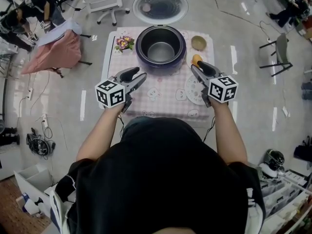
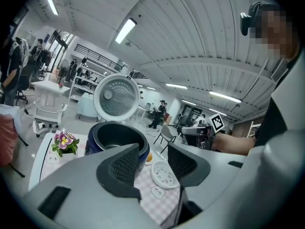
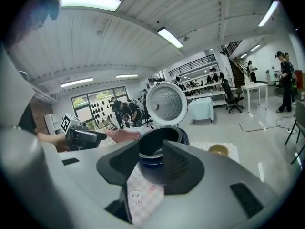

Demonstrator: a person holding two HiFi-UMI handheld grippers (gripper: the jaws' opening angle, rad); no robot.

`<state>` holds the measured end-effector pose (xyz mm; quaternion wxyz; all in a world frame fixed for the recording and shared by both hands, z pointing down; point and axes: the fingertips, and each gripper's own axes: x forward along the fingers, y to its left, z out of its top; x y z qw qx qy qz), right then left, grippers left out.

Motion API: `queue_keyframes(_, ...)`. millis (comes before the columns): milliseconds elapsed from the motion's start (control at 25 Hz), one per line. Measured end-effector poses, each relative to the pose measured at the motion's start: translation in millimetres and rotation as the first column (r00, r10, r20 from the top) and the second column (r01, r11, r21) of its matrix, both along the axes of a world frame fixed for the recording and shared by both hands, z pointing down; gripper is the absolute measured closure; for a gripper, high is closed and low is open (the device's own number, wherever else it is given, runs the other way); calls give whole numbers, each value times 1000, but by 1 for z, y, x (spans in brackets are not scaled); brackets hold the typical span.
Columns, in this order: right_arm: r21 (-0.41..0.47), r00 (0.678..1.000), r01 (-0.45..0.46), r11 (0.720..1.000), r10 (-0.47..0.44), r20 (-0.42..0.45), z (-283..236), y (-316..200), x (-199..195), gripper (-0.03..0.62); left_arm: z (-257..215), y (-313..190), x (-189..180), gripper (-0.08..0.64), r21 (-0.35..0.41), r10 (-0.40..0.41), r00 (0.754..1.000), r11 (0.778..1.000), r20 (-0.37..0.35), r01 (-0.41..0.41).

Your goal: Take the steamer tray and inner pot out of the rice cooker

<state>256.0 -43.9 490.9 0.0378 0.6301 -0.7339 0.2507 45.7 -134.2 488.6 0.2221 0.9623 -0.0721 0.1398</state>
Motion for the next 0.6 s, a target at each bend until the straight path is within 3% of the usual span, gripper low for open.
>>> queue_keyframes(400,-42,995,-31,999,34,90,23,-46,-1,433,20,-48,-1,353,-15,-17,999,1000,34,18)
queue_keyframes(600,-98,982,-92,991,107,156,49,-74,11,433,43,-87,4,353,-21,-58,993,998,103,60)
